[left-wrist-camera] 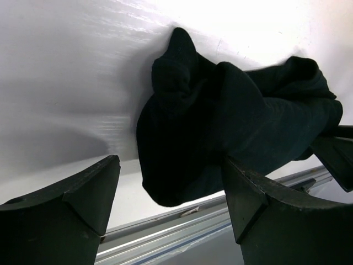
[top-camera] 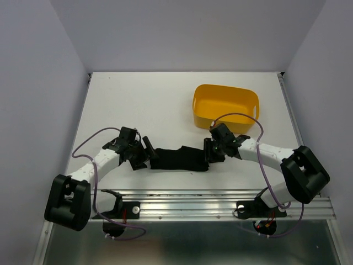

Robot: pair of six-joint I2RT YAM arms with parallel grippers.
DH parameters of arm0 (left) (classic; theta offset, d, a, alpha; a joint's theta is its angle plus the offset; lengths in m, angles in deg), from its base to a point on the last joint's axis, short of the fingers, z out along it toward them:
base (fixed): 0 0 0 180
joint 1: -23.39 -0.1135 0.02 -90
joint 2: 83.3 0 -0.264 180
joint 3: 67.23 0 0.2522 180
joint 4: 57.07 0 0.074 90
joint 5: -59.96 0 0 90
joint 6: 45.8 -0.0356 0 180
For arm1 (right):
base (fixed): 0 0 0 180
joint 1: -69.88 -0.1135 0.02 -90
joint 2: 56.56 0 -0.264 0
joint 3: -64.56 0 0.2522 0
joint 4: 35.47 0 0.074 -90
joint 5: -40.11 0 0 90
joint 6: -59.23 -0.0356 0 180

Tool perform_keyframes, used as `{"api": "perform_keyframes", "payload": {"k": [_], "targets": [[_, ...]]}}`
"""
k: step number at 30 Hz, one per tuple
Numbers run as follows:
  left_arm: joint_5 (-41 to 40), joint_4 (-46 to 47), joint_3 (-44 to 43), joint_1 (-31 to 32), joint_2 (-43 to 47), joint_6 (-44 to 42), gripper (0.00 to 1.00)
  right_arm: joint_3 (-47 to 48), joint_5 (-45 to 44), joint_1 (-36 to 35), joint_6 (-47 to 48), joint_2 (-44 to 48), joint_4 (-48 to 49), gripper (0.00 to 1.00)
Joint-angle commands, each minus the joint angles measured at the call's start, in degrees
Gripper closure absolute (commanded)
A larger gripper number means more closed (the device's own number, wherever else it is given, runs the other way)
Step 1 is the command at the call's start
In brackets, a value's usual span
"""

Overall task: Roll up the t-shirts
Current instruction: Pick up the T-shirt from the center of the board.

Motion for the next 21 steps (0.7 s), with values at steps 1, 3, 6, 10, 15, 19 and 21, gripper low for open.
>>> {"api": "perform_keyframes", "payload": {"k": [1,3,6,10,15,19,21], "targets": [[1.8,4.2,0.9,0.7,-0.9,1.0,0.18,2.0,-1.8,0.3,1.1,1.0,-2.6,0.48],[2.2,4.4,0.8,1.0,-1.4,0.9,0.21,2.2,-2.4,0.3,0.9,1.4,-3.2,0.43],[2.5,4.8,0.3,1.2,-2.9,0.9,0.27,2.6,-2.6,0.3,0.0,3.0,-3.7,0.34],[3.4,6.6,0.2,1.8,-4.3,1.0,0.36,1.7,-2.6,1.0,-2.3,6.8,-4.0,0.15],[4.4,8.8,0.3,2.3,-5.8,0.7,0.58,-3.1,0.6,3.2,-8.0,12.5,-1.2,0.07],[5.2,10.2,-0.1,2.3,-8.2,0.6,0.9,-8.2,3.0,3.8,-12.0,12.4,3.5,0.07],[5.2,10.4,-0.4,2.3,-8.8,0.4,0.99,-10.3,4.2,4.4,-15.1,11.9,7.5,0.07]]}}
